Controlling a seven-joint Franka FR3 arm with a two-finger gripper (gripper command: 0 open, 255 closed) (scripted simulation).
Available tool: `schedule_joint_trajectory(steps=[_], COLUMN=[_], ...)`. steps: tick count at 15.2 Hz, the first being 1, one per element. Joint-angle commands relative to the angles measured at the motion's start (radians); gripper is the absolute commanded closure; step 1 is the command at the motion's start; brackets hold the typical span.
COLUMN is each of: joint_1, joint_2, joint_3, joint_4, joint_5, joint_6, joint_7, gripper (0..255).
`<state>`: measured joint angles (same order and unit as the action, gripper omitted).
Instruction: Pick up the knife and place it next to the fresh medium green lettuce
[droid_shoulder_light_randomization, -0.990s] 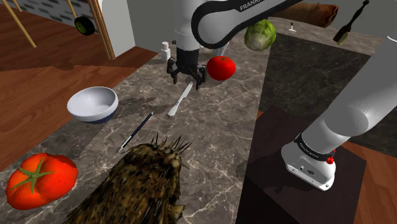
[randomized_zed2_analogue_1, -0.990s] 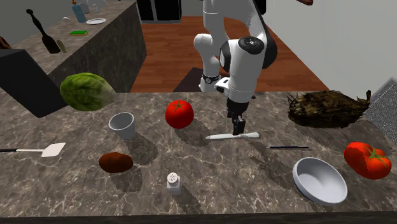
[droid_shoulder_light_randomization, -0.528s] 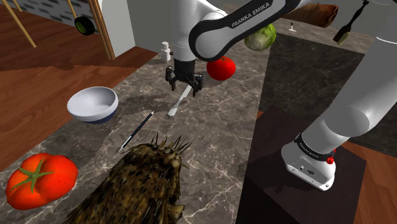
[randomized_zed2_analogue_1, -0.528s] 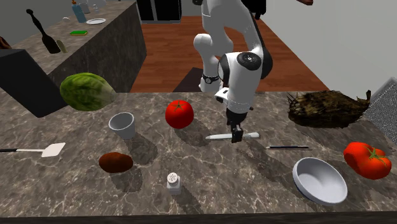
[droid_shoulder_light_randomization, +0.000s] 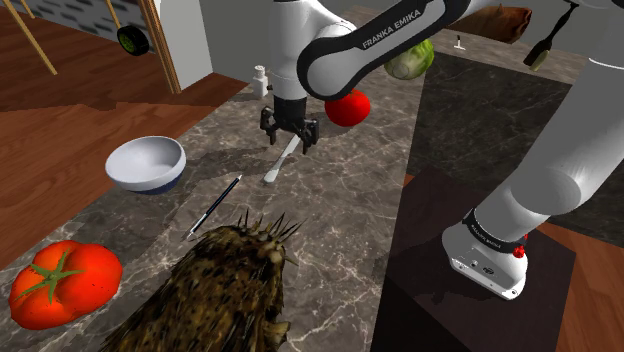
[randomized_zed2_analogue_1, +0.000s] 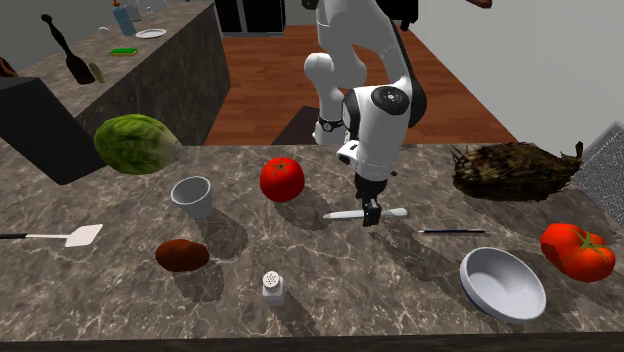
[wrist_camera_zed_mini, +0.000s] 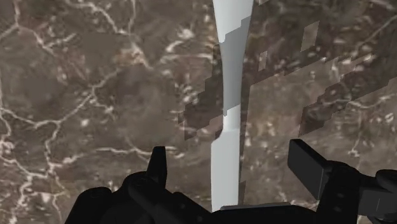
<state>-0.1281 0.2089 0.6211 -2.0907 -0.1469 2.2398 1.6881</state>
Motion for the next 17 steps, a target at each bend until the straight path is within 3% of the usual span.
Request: schedule_joint_trajectory(steps=[1,10,17], joint_1=[0.0,0.0,-0.012], joint_2=[0.0,0.0,-0.057], joint_3=[0.0,0.0,0.012], joint_4=[0.0,0.0,0.037], joint_5=[0.0,0.0,0.047], joint_6=[0.0,0.0,-0.083], joint_7=[0.0,0.0,-0.031], gripper=[255,255,255])
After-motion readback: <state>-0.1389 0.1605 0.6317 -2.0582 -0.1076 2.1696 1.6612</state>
